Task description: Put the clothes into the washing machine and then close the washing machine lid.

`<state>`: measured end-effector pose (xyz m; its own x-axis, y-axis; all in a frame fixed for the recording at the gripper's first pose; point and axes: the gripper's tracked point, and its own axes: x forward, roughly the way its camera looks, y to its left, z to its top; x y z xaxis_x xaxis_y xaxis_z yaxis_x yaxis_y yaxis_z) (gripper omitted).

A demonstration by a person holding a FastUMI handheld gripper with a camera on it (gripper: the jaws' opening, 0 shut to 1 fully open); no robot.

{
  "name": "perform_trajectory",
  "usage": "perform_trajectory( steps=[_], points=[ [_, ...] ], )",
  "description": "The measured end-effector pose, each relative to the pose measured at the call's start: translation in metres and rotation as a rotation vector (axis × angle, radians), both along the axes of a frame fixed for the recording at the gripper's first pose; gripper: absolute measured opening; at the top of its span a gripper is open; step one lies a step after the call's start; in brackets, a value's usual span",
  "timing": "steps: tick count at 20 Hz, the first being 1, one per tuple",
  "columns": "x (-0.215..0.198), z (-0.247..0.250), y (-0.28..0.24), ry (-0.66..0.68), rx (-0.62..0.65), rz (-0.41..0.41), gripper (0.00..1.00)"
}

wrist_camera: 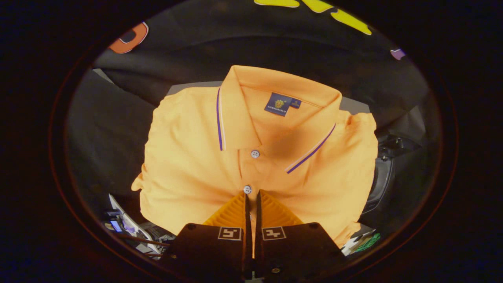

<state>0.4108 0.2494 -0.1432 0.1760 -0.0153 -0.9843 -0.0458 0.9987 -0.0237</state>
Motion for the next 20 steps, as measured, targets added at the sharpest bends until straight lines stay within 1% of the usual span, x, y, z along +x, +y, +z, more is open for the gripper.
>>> perform_trajectory(
  steps=[3, 9, 13, 20],
  points=[
    [-0.004, 0.004, -0.001, 0.000, 0.033, 0.014, 0.06],
    [-0.007, 0.020, -0.005, -0.015, 0.107, 0.009, 0.06],
    [-0.006, 0.027, -0.009, -0.021, 0.118, 0.044, 0.06],
    [-0.004, 0.052, -0.015, -0.071, 0.135, -0.015, 0.06]
  ],
)
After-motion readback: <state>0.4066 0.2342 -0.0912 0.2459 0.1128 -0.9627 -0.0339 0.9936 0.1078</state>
